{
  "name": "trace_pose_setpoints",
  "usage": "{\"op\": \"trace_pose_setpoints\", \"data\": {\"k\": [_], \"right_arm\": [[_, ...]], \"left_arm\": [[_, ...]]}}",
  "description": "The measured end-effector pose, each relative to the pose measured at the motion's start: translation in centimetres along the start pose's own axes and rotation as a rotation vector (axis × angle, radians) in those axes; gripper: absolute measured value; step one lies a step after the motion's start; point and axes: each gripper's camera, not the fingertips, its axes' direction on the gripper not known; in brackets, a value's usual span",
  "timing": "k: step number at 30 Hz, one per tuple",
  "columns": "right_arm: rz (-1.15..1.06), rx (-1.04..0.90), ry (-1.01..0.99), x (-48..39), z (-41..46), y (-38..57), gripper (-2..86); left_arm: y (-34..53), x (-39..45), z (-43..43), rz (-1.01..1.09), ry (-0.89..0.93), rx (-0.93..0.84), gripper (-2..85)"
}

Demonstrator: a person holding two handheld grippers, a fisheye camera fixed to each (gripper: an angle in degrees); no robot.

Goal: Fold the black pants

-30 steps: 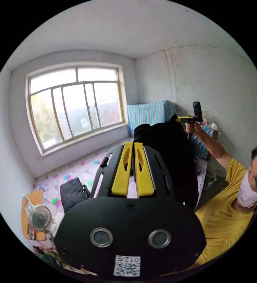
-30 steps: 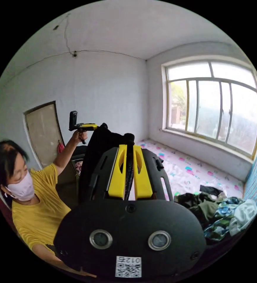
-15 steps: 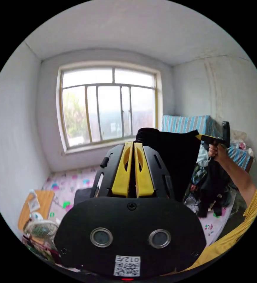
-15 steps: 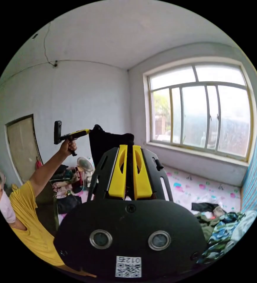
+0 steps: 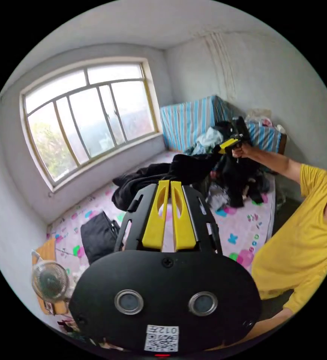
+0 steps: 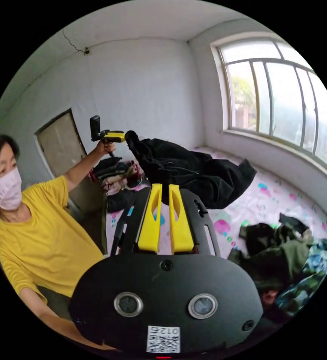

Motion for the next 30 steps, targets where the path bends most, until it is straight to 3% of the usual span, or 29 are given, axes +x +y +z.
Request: {"op": "trace_pose_setpoints", "data": {"k": [8, 14, 19, 25, 30], "right_arm": [[0.439, -0.39, -0.055, 3.1, 18.3, 27.8, 2.3], [0.5, -0.566, -0.08, -1.0, 22.0, 38.4, 2.5], [0.499, -0.632, -0.048, -3.2, 21.8, 42.6, 2.6], [0.388, -0.856, 0.051, -6.2, 20.8, 46.9, 3.1], [0.545, -0.925, 0.172, -7.2, 18.6, 51.5, 4.6]], "left_arm": [[22.6, 2.7, 22.4, -0.248, 0.172, -0.469, -0.1], [33.4, 5.0, 29.5, -0.323, 0.292, -0.642, -0.1], [37.5, 4.3, 30.5, -0.356, 0.328, -0.64, -0.1], [39.2, 3.7, 32.4, -0.271, 0.44, -0.644, -0.2], [39.5, 3.5, 34.8, -0.149, 0.554, -0.656, -0.2]]}}
